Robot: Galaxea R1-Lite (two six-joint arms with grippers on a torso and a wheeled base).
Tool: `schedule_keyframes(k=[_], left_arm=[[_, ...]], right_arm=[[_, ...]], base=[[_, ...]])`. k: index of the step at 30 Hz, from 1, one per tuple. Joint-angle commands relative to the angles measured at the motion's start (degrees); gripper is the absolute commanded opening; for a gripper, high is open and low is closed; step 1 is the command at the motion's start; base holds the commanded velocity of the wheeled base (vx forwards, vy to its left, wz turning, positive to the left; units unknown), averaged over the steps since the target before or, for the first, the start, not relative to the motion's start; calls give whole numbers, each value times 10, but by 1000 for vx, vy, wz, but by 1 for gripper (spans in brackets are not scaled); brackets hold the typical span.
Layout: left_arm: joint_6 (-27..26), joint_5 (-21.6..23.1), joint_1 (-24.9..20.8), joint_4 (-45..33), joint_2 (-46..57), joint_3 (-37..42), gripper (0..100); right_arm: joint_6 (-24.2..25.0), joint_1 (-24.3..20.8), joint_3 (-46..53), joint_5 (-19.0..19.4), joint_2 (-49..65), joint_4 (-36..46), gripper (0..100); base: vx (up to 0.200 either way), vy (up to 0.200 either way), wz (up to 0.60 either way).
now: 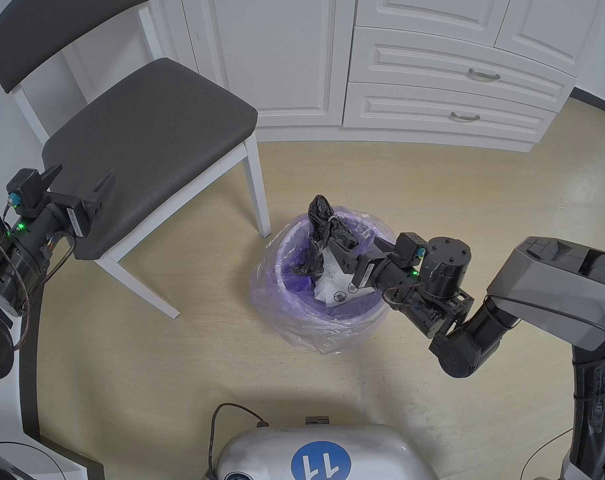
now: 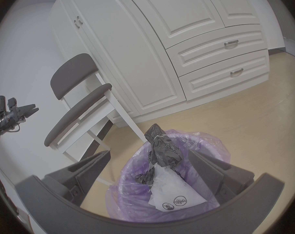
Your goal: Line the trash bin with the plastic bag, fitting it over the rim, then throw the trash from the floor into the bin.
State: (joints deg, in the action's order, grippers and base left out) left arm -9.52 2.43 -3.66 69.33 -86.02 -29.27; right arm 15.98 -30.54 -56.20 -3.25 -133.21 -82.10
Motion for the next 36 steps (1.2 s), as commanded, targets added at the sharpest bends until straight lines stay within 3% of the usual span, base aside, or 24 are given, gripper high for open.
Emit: schedule_keyframes(k=[1, 6, 15, 26, 30, 36], left_arm=[[0, -1, -3, 0, 2, 1, 100], [0, -1, -6, 0, 6, 4, 100], [0, -1, -42, 0, 35, 14, 100], [-1, -1, -42, -14, 131, 21, 100], [-1, -1, -42, -18, 147, 21, 100], [-1, 0, -39, -35, 176, 21, 100]], right_arm=[[-24, -3, 46, 0, 53, 6, 100], [-46, 14, 96, -5, 124, 48, 100], [-48, 111, 228, -9, 298, 60, 100], [-75, 125, 362, -91, 479, 58, 100], [-84, 126, 372, -95, 526, 62, 100], [-142, 145, 366, -95, 606, 73, 100]], base=[[0, 0, 0], [0, 0, 0], [0, 0, 0], [0, 0, 0], [0, 0, 0], [0, 0, 0]])
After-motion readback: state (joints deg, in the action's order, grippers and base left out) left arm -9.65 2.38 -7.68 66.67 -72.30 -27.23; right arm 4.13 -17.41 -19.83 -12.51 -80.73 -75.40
